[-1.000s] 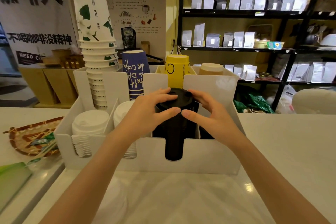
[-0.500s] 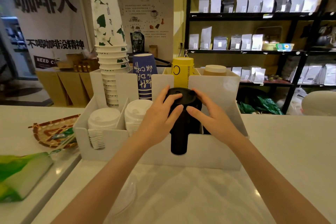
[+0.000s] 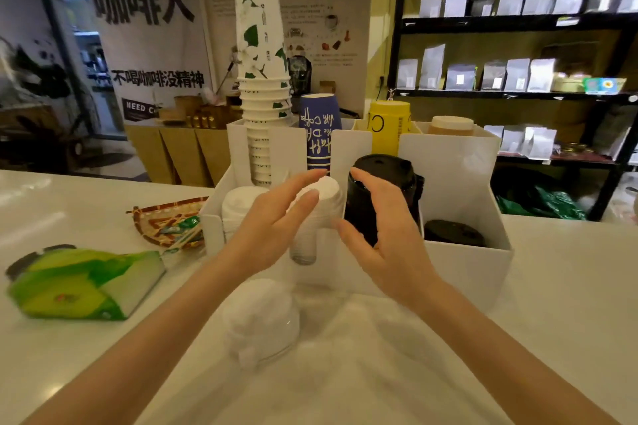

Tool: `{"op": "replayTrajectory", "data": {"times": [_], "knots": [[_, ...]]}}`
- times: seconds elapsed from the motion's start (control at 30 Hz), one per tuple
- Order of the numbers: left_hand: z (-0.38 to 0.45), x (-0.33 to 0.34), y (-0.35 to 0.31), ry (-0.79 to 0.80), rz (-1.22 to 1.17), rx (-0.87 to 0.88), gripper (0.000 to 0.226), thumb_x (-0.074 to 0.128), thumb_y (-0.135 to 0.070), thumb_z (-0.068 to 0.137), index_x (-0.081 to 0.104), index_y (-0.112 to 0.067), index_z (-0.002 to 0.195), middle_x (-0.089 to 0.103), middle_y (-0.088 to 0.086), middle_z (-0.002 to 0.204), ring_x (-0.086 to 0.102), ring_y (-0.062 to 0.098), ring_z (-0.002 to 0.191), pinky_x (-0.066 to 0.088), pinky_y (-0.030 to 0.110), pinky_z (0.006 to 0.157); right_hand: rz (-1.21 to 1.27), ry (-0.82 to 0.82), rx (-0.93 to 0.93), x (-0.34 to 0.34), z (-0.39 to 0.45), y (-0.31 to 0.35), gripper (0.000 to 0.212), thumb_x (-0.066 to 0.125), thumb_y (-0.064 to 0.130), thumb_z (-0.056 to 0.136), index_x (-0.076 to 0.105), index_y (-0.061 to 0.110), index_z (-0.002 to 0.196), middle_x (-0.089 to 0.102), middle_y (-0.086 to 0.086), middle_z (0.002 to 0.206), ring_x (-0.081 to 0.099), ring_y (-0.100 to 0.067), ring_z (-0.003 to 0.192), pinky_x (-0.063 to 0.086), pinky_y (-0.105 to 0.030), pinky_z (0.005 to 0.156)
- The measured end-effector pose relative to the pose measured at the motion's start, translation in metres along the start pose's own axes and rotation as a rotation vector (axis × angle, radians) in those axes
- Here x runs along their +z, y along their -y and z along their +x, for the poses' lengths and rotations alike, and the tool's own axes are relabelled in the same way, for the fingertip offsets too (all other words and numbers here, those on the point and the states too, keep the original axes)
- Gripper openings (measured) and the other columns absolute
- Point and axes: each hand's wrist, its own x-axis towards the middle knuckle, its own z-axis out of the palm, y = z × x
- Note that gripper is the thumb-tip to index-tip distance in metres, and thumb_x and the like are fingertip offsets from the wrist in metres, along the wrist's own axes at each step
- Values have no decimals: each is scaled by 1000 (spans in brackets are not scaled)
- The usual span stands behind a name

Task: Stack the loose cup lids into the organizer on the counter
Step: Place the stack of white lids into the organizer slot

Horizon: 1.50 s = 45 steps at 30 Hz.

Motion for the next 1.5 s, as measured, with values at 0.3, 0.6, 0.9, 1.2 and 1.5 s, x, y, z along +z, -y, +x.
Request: {"op": "replayTrajectory", "data": {"times": [0.3, 0.6, 0.9, 1.2, 1.5], "knots": [[-85, -24, 40, 58, 146, -196, 56, 29, -70, 75, 13, -59, 127, 14, -34, 141, 13, -24, 122, 18, 13, 100, 180, 464, 109, 56, -43, 4, 72, 49, 52, 82, 3, 46, 137, 21, 9, 151, 24, -4, 134, 25, -34, 111], [-126, -25, 50, 251, 217, -397, 83, 45, -77, 63, 3, -54, 131, -5, -28, 144, -4, -10, 131, 4, 21, 105, 85, 743, 157, 77, -75, -5, 85, 45, 70, 74, -1, 40, 139, -4, 9, 155, -2, -4, 139, 8, -30, 114], [-129, -19, 63, 323, 353, -392, 102, 67, -67, 52, 12, -43, 134, 21, -13, 147, 24, -1, 123, 22, 18, 99, 156, 704, 173, 76, -72, -6, 86, 64, 56, 72, 16, 31, 139, 23, 8, 149, 23, -2, 133, 24, -25, 110], [-119, -29, 59, 161, 191, -403, 89, 80, -44, 46, 39, -42, 125, 44, -20, 124, 43, 1, 112, 40, 20, 90, 501, 616, 429, 74, -63, 1, 77, 78, 37, 61, 39, 42, 127, 47, 15, 130, 49, 5, 112, 47, -21, 89], [-79, -72, 27, 27, 146, -332, 72, 71, -58, 42, 42, -52, 108, 45, -16, 119, 48, 7, 106, 45, 20, 82, 518, 504, 284, 56, 7, 20, 33, 48, 48, 83, 50, 43, 115, 56, 17, 117, 51, 5, 105, 44, -14, 86]]}}
